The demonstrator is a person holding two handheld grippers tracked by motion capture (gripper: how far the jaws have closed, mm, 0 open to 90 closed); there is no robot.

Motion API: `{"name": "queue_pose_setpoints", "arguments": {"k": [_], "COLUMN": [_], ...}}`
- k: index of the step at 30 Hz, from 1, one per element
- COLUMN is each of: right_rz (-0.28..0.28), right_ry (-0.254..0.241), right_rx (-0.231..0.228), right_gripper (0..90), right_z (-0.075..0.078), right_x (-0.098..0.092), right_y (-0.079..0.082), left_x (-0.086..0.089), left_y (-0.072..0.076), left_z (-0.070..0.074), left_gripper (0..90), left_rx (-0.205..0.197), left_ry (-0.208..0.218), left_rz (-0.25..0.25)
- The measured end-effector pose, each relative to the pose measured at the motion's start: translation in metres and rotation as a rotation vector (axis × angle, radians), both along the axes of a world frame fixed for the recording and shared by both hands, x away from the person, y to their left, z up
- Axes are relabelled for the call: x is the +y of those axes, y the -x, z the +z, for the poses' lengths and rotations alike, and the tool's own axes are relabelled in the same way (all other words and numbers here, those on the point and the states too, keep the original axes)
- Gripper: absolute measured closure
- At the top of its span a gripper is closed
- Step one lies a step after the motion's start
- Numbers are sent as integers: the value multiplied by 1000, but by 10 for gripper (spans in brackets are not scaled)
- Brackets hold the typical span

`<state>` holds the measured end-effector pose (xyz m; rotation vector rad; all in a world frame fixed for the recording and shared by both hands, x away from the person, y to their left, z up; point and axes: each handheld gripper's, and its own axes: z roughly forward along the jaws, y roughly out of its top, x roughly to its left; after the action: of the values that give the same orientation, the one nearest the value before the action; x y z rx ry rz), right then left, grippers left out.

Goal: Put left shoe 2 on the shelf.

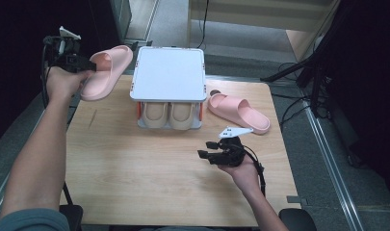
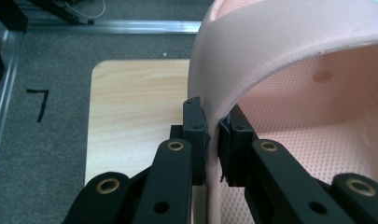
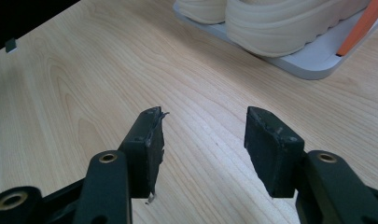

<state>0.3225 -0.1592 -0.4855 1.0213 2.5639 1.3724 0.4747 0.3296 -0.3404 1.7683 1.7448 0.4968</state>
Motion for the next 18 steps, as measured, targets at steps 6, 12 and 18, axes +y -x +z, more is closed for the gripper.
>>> {"name": "queue_pose_setpoints", "arguments": {"k": [6,12,18], "right_rz": [-5,-5,-1], "right_ry": [-5,-8,-8], "right_rx": [0,-1,-3], "right_gripper": [476,476,478], "right_z": [0,1,0], "right_x": [-1,-2,1], "right_y": [0,0,-1], "left_x": [-18,-39,-66], "left_y": [-9,-19,-31], "left_z": [20,32,35], "left_gripper": [825,825,826], "left_rx": [-20,-18,-8], "left_ry": [-14,-29,-44], "left_rz": [-17,-39,-56]}}
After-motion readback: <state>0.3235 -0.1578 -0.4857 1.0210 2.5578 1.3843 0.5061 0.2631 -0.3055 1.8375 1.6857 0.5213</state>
